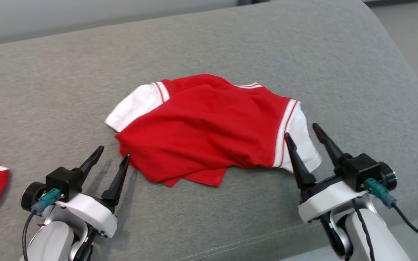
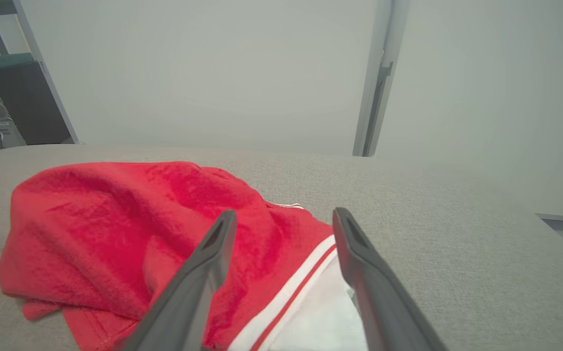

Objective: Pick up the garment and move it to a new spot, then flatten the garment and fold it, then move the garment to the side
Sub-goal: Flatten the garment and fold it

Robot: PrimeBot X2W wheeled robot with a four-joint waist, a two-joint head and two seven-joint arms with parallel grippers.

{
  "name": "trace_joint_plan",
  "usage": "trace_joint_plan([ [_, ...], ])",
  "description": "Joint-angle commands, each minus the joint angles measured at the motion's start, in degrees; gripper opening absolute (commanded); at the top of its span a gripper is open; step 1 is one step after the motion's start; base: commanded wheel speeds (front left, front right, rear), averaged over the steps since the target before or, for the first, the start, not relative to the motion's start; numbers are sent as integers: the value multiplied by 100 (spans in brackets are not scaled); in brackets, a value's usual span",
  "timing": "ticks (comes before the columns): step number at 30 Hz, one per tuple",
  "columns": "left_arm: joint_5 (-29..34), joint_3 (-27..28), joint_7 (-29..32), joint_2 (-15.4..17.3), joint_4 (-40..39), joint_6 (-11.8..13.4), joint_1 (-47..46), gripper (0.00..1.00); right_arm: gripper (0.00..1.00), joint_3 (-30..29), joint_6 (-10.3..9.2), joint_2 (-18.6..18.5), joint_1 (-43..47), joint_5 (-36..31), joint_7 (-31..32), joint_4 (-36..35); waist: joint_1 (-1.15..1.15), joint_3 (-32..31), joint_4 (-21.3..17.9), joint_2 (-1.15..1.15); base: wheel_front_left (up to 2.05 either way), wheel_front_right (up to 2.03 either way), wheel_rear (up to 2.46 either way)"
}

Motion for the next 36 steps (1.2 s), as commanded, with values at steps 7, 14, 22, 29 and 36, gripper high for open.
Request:
trace_joint_plan([
  [7,-19,249,-34,270,135,2,-284,100,100,629,7,-3,210,310,-166,-450,0,429,-682,0,0,0,0],
  [14,-128,606,-34,477,51,2,-622,0,100,867,7,-3,288,450,-178,-704,0,584,-904,0,0,0,0],
  [22,239,1490,-34,1042,-464,2,-1396,0,100,980,7,-3,411,517,-179,-808,0,704,-948,0,0,0,0],
  [29,122,1129,8,1309,-40,2,-1660,0,100,1058,7,-3,455,566,-179,-810,0,720,-965,0,0,0,0],
  [36,-775,234,19,1169,73,2,-1123,100,100,960,7,-3,466,578,-179,-676,0,629,-736,0,0,0,0],
])
